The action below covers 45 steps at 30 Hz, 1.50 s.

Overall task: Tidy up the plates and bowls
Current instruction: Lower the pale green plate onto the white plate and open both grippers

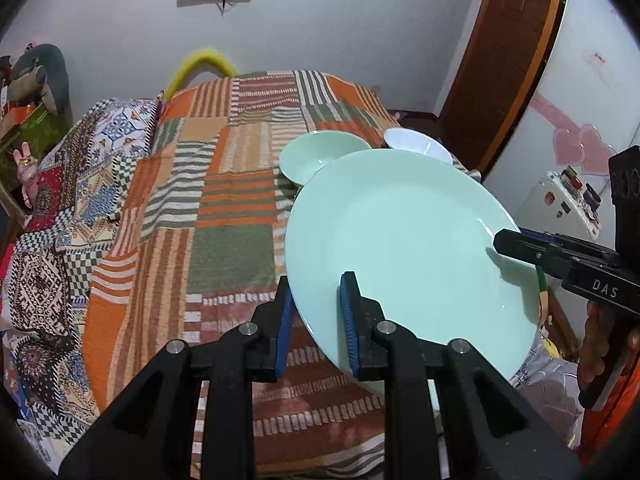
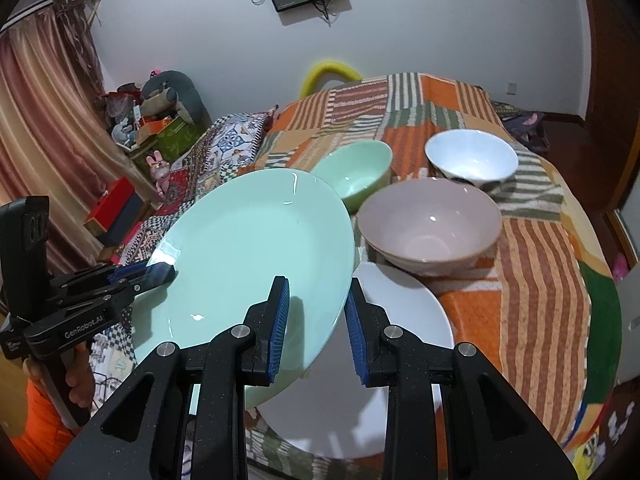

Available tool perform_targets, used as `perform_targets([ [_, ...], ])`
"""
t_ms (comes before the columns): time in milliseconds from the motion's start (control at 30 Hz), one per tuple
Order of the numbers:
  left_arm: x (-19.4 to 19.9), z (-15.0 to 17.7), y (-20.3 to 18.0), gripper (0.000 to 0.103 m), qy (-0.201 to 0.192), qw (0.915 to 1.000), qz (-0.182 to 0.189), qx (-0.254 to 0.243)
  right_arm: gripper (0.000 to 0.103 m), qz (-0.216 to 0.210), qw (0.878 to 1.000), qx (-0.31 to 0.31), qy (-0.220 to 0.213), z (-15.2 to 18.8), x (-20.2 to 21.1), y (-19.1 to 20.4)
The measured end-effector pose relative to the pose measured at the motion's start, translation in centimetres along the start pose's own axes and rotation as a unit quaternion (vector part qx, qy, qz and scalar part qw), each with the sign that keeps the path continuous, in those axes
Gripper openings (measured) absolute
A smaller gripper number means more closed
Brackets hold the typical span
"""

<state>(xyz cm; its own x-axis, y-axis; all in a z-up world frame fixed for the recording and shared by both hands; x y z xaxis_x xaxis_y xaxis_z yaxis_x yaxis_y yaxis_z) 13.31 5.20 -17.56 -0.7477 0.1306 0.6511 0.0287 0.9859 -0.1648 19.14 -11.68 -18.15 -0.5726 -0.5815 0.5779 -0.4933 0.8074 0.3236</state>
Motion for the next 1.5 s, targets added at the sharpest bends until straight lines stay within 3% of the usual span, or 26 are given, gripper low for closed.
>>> perform_targets([
  [867, -5.7, 5.7, -4.1, 0.022, 0.106, 0.9937, 0.026, -0.023, 0.026, 0.034, 0.996, -0.064, 0.058, 6.6, 0.1, -5.2],
  [1500, -8.6, 7.1, -4.6, 0.023, 0.152, 0.9880, 0.026, -0.017, 0.026, 0.041, 0.993, -0.081, 0.078, 7.6, -0.6, -6.4],
])
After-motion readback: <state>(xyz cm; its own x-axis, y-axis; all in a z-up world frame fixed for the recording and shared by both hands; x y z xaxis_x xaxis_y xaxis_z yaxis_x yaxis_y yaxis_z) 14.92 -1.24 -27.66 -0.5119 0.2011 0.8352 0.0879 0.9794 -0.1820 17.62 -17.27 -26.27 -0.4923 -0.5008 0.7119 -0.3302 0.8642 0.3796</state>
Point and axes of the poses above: each gripper's, at about its wrist camera, not at the fingertips, and x roughly against the way its jaws point, y to its left, z to its underside, the point moved 9 cm from there along -x, roughly the way its jaws point, and after that the axes turned 8 degrees about -y, right-handed, at the moved point
